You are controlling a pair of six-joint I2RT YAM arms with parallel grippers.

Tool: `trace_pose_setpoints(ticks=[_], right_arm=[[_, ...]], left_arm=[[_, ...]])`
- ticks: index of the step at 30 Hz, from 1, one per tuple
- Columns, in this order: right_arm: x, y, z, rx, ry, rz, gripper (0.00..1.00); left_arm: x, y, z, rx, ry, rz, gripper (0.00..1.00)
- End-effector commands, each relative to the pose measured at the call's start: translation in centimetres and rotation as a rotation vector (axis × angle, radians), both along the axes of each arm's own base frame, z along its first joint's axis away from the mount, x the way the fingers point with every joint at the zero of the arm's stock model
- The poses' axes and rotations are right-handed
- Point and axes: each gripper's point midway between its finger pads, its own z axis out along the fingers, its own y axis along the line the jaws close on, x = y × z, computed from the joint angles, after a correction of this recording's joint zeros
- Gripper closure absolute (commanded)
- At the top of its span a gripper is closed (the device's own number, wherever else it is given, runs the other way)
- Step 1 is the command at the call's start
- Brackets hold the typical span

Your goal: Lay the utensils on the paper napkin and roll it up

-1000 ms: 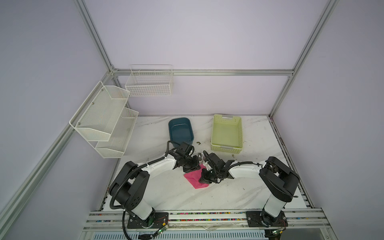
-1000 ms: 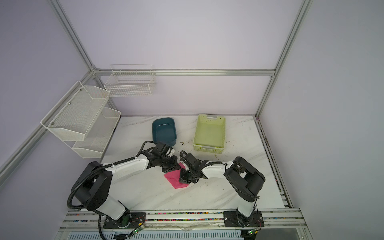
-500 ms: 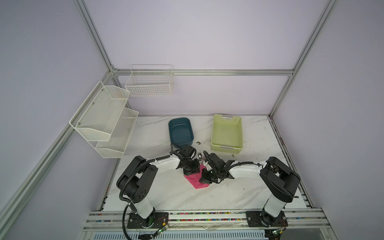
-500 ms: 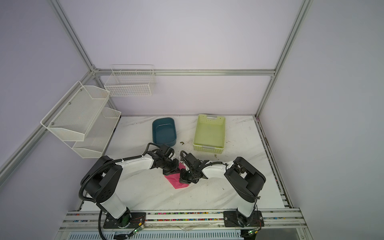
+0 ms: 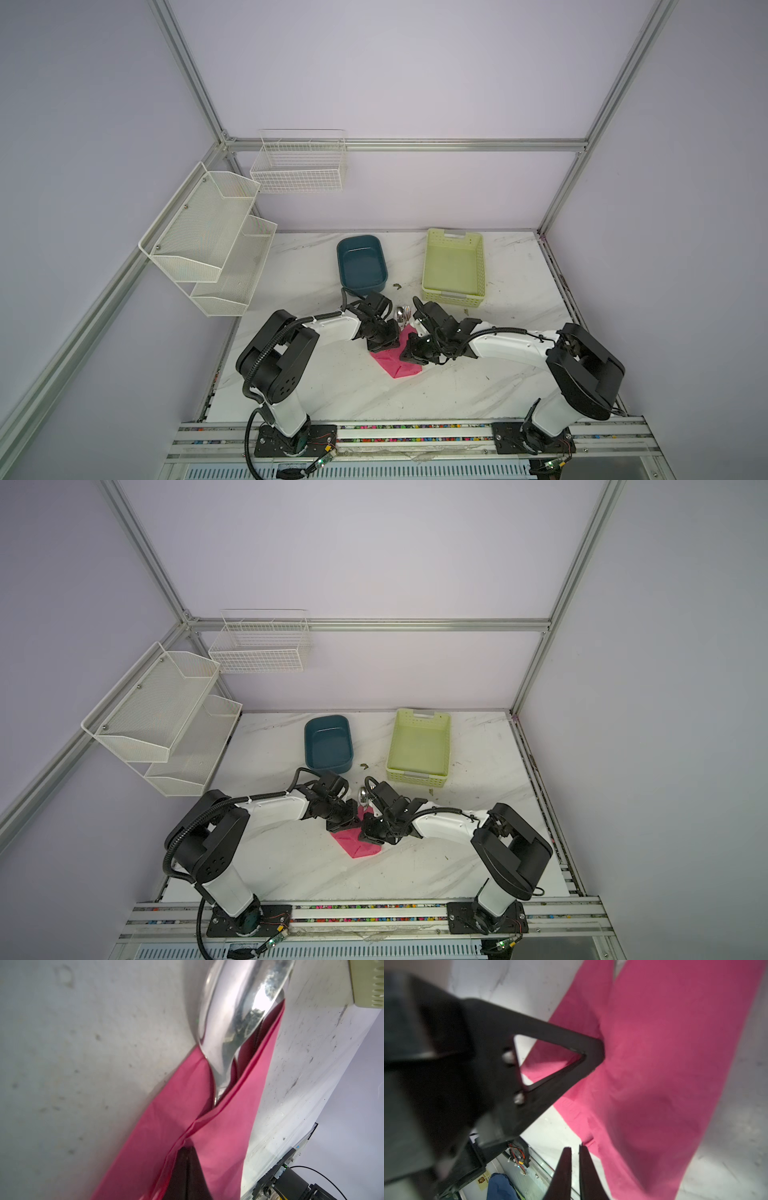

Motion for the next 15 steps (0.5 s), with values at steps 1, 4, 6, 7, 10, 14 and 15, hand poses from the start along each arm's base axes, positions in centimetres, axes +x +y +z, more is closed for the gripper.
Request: trace_pose_setpoints(ticks=[1, 4, 6, 7, 10, 14, 15], right_arm=[[-0.6, -1.5, 0.5, 0.000, 0.029, -0.040, 0.91], [-1.1, -2.7, 0.5, 0.003, 0.045, -0.055, 0.98], [-1.5, -3.2, 0.1, -0.006, 0.061, -0.057, 1.00], [-1.8, -3.4, 0.0, -0.006, 0.068, -0.055, 1.00], [-2.4, -3.8, -0.7, -0.016, 0.088, -0.045, 1.00], [-2.8, -4.2, -2.5, -0.055, 0.105, -0.024, 1.00], [-2.9, -4.4, -3.1, -0.069, 0.108, -0.021, 1.00]], left_arm=[[-1.2, 0.6, -1.4, 0.021, 0.032, -0.004, 0.98], [-1.2, 0.6, -1.4, 0.022, 0.029, -0.003, 0.98], [-1.2, 0.6, -1.3, 0.021, 0.027, -0.002, 0.98], [-1.1, 0.6, -1.2, 0.020, 0.026, -0.003, 0.98], [-1.2, 0.6, -1.3, 0.022, 0.029, -0.004, 0.98], [-1.2, 0.6, -1.3, 0.023, 0.028, -0.005, 0.98], [-1.2, 0.6, -1.4, 0.023, 0.029, -0.005, 0.98]])
